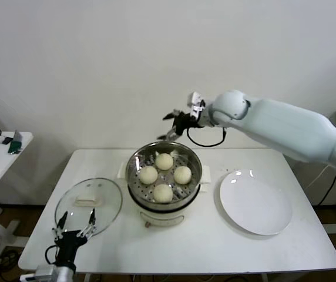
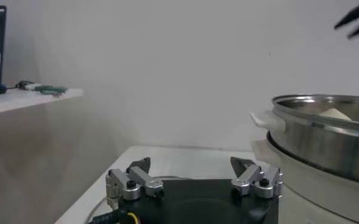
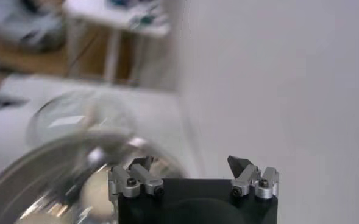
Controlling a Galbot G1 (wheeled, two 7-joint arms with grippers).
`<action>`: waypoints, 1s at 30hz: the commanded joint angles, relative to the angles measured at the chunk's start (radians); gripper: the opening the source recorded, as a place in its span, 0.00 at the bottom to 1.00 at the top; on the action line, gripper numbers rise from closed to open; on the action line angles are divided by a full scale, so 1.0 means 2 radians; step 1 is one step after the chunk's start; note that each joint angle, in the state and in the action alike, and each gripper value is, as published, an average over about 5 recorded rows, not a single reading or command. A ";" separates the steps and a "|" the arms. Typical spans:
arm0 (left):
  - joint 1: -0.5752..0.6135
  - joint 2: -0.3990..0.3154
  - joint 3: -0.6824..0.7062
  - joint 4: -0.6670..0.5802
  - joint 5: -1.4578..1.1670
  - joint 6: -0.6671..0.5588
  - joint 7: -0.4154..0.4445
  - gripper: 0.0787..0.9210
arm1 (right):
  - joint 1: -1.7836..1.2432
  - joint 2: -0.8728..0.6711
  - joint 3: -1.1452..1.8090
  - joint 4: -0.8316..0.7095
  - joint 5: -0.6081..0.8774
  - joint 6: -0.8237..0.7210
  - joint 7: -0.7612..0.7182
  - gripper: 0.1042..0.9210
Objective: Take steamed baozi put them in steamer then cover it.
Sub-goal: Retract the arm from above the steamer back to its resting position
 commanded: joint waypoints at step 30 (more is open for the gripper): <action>-0.029 0.069 0.014 0.031 0.120 -0.041 -0.019 0.88 | -1.026 0.106 0.911 0.229 -0.219 0.288 0.147 0.88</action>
